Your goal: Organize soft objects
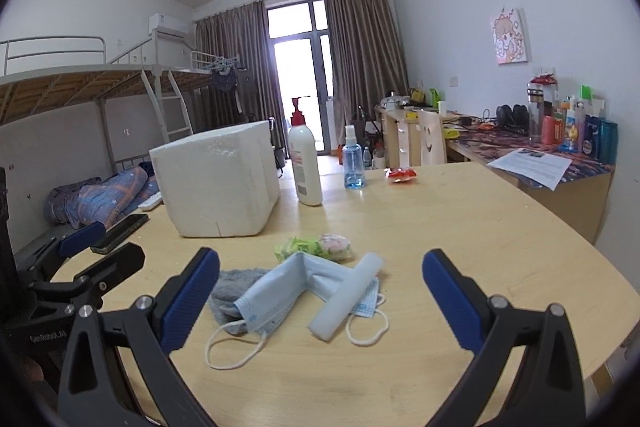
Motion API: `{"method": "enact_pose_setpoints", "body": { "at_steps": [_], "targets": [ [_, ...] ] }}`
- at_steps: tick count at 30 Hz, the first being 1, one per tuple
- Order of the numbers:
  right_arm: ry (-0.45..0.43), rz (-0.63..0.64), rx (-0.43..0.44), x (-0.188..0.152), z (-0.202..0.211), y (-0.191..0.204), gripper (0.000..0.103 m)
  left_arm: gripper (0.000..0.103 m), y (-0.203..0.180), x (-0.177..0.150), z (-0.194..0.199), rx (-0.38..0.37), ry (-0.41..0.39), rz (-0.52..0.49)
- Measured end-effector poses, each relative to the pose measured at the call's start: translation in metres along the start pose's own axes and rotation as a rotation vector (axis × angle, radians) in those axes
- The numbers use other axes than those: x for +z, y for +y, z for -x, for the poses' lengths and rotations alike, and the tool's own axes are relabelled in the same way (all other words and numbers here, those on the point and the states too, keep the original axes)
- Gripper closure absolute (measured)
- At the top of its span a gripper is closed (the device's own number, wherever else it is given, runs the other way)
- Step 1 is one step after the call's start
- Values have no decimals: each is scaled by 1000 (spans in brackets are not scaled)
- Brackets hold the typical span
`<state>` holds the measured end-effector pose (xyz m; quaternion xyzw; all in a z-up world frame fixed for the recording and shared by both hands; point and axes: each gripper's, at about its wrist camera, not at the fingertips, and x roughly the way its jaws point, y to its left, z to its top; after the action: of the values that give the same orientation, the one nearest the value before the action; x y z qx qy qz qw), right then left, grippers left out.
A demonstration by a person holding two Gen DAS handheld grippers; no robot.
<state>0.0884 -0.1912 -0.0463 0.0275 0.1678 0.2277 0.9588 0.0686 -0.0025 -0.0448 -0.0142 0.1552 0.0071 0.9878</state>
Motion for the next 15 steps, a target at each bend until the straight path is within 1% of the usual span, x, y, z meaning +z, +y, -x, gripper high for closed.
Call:
{"method": "enact_pose_setpoints", "body": {
  "at_steps": [4, 8, 12, 15],
  "targets": [
    [24, -18, -2, -1, -10, -10, 0, 1, -2, 1, -8, 10, 20, -9],
    [54, -25, -2, -3, -19, -15, 0, 1, -2, -1, -16, -1, 50, -15],
    [80, -8, -19, -6, -24, -18, 0, 1, -3, -4, -25, -19, 94, -16],
    [90, -15, -29, -6, -26, -23, 0, 1, -6, -5, -31, -22, 113, -25]
  ]
}}
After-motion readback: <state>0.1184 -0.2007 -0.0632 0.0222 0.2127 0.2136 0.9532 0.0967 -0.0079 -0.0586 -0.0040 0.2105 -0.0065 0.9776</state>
